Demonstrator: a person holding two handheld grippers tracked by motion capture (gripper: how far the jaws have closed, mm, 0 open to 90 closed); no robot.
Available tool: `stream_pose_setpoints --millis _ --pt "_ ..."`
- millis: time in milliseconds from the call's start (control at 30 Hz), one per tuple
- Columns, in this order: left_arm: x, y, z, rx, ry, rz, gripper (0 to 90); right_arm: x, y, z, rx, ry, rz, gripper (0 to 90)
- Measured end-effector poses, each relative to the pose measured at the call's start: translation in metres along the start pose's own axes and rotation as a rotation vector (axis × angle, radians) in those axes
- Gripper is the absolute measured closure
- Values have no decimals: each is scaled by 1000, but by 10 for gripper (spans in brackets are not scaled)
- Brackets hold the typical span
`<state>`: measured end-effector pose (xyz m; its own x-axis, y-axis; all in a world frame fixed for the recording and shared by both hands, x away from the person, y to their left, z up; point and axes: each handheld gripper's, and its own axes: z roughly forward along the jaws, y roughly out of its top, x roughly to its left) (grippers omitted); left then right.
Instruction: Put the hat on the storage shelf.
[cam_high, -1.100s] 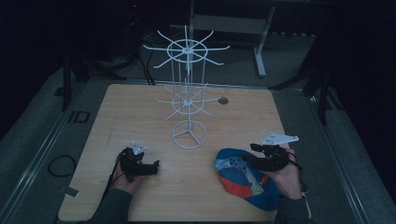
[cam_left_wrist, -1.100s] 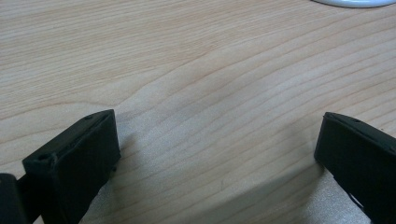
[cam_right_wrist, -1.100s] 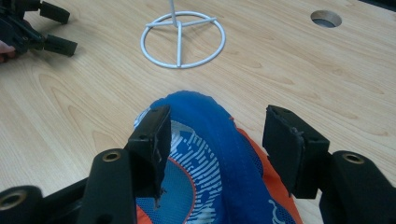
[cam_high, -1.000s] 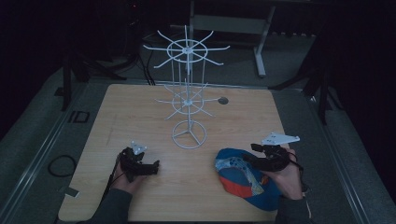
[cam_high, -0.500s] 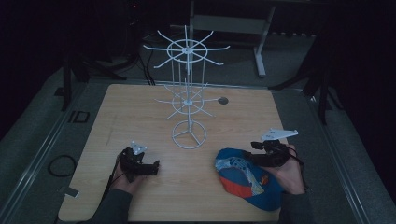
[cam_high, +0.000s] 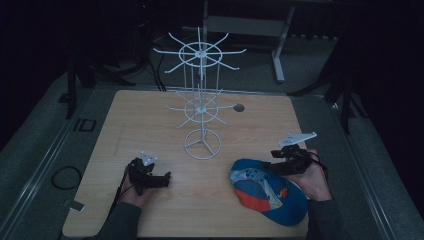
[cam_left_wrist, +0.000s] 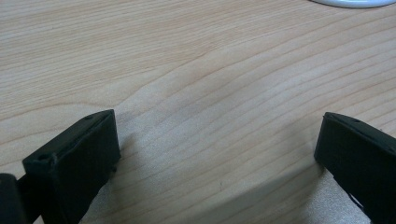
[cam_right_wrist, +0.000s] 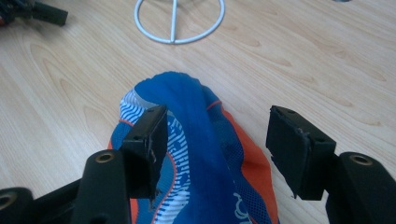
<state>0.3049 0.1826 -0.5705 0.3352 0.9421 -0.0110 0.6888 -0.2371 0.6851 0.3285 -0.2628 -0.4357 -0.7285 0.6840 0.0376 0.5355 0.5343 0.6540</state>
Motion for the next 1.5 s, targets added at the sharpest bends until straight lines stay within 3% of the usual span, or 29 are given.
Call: stream_pose_setpoints --millis 333,800,1500 --pt "0 0 0 0 0 0 1 -8 0 9 67 19 4 405" --pt "0 0 0 -1 0 -1 1 -5 2 19 129 42 -40 399" --pt "0 0 0 -2 0 -2 1 0 2 40 220 83 -68 395"
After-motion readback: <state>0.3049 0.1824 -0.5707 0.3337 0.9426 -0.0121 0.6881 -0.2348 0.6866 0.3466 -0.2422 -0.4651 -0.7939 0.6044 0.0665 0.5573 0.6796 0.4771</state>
